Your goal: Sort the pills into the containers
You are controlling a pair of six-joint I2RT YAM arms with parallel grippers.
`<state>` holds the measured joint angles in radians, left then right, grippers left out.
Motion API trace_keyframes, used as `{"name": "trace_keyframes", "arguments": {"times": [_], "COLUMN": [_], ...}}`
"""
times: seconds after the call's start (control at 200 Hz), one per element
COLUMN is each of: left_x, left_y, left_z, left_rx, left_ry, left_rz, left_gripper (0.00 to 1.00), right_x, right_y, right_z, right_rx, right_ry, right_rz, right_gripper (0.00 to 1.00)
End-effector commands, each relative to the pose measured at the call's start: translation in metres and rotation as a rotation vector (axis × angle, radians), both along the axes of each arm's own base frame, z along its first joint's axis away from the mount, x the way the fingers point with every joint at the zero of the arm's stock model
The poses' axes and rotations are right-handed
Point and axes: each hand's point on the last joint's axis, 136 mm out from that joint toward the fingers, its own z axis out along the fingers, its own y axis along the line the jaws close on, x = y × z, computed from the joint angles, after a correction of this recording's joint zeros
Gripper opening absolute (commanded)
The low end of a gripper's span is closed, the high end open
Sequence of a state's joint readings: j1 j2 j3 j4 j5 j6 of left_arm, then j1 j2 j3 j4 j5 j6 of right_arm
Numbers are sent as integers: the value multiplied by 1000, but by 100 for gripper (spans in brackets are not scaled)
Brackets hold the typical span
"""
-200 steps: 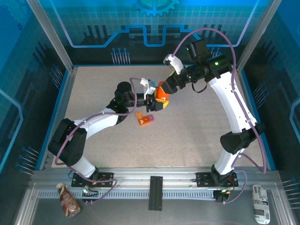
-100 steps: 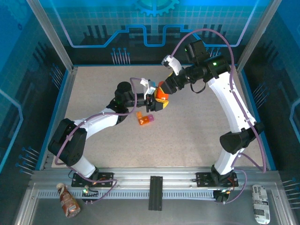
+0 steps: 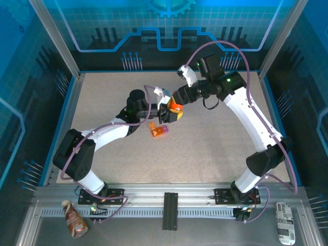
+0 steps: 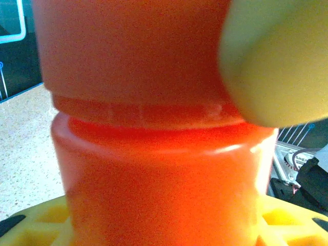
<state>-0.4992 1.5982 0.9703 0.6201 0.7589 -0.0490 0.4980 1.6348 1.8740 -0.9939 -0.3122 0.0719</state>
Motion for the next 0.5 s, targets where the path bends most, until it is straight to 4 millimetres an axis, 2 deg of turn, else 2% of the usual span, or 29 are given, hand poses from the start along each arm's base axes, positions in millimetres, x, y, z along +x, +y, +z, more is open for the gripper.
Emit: {"name": "trace_keyframes", "arguments": {"times": [0.0, 0.245, 0.35, 0.495], "left_x": [-5, -3, -3, -2], "left_y": [-2, -2, -2, -2], "left_z": [47, 44, 43, 42], "left_rx": [-84, -81, -80, -79], "left_ry": [-191, -184, -182, -180], "left_rz": [-9, -6, -4, -3], "left_gripper": [0, 0, 0, 0], "right_x": [1, 1, 2, 4], "right_y": [10, 15, 12, 1], "right_z": [-24, -16, -9, 11], "right_rx": [6, 34, 36, 83], "right_ry": [93, 76, 63, 37], "right_rz": [-117, -121, -113, -107], "right_gripper": [37, 43, 50, 61]}}
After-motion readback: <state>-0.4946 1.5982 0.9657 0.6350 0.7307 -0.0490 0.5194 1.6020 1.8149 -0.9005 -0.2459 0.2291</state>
